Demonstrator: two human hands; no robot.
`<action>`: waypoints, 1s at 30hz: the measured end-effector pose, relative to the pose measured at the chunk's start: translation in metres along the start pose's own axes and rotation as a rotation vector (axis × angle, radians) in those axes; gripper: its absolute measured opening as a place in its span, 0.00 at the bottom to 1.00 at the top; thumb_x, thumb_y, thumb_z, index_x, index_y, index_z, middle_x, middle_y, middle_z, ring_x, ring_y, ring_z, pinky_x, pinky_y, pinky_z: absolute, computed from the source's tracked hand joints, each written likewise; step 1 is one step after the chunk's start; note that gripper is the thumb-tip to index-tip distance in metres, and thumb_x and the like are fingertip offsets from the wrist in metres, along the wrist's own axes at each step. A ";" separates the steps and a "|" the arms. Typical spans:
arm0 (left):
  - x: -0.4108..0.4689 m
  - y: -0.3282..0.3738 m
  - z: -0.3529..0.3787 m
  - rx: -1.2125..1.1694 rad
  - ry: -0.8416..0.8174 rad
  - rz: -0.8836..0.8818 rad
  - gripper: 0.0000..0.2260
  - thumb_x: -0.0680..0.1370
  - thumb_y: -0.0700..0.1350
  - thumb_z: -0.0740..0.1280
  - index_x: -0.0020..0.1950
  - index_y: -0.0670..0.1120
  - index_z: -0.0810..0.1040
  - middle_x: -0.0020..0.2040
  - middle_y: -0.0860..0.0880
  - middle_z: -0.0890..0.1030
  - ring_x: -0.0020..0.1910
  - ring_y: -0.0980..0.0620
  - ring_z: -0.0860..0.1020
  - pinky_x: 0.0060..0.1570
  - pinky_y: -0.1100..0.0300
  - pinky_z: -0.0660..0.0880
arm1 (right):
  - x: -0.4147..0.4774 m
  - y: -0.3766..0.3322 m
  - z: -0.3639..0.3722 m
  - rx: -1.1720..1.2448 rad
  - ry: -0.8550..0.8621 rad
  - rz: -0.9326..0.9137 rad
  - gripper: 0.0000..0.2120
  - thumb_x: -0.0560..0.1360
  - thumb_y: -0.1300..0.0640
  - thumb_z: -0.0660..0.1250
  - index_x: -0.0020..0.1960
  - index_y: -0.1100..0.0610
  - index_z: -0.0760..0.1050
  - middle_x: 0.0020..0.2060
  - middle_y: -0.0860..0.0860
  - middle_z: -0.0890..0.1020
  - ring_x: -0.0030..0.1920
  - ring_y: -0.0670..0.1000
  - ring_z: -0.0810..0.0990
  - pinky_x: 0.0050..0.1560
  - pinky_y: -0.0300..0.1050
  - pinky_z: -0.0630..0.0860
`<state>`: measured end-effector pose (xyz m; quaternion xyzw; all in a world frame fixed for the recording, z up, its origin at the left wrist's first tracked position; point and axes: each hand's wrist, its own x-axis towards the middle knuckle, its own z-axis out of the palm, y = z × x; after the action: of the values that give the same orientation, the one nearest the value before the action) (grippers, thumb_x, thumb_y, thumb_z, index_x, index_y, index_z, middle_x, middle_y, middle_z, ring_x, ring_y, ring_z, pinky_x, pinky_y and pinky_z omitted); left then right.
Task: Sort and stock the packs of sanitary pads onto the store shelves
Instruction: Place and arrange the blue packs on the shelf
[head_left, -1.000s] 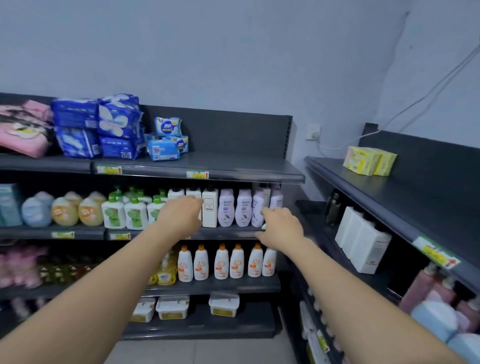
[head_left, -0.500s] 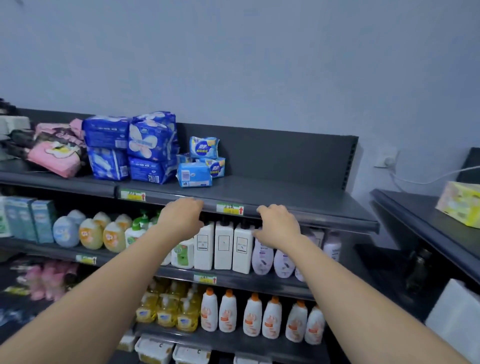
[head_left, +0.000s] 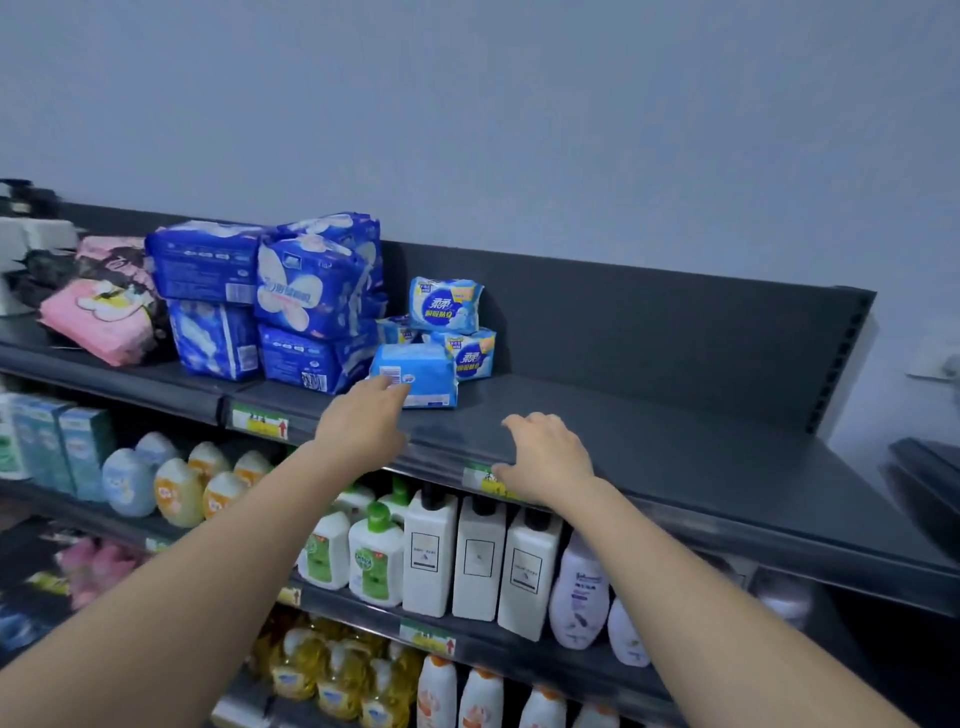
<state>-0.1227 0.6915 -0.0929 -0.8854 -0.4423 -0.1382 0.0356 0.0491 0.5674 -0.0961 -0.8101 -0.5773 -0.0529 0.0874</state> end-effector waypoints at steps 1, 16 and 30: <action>0.013 -0.004 0.005 -0.009 0.001 -0.009 0.29 0.77 0.51 0.68 0.75 0.49 0.61 0.75 0.48 0.62 0.72 0.47 0.63 0.64 0.49 0.70 | 0.013 0.000 0.004 -0.001 -0.001 -0.003 0.26 0.76 0.45 0.66 0.70 0.53 0.66 0.64 0.54 0.72 0.67 0.56 0.67 0.62 0.51 0.70; 0.172 -0.053 0.047 -0.021 -0.013 0.028 0.40 0.66 0.56 0.75 0.73 0.50 0.61 0.66 0.49 0.70 0.64 0.46 0.69 0.58 0.50 0.73 | 0.174 -0.005 0.048 0.245 -0.022 -0.041 0.35 0.74 0.47 0.69 0.76 0.51 0.57 0.71 0.51 0.68 0.71 0.53 0.65 0.66 0.50 0.68; 0.173 -0.044 0.057 -1.805 -0.537 0.035 0.39 0.53 0.48 0.85 0.62 0.44 0.76 0.60 0.42 0.81 0.54 0.46 0.81 0.56 0.51 0.76 | 0.195 0.016 0.034 1.576 -0.203 0.024 0.29 0.61 0.56 0.77 0.61 0.54 0.74 0.52 0.50 0.85 0.50 0.49 0.84 0.49 0.47 0.81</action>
<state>-0.0470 0.8623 -0.1023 -0.5870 -0.1482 -0.2195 -0.7651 0.1276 0.7496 -0.0944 -0.5166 -0.4413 0.4463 0.5824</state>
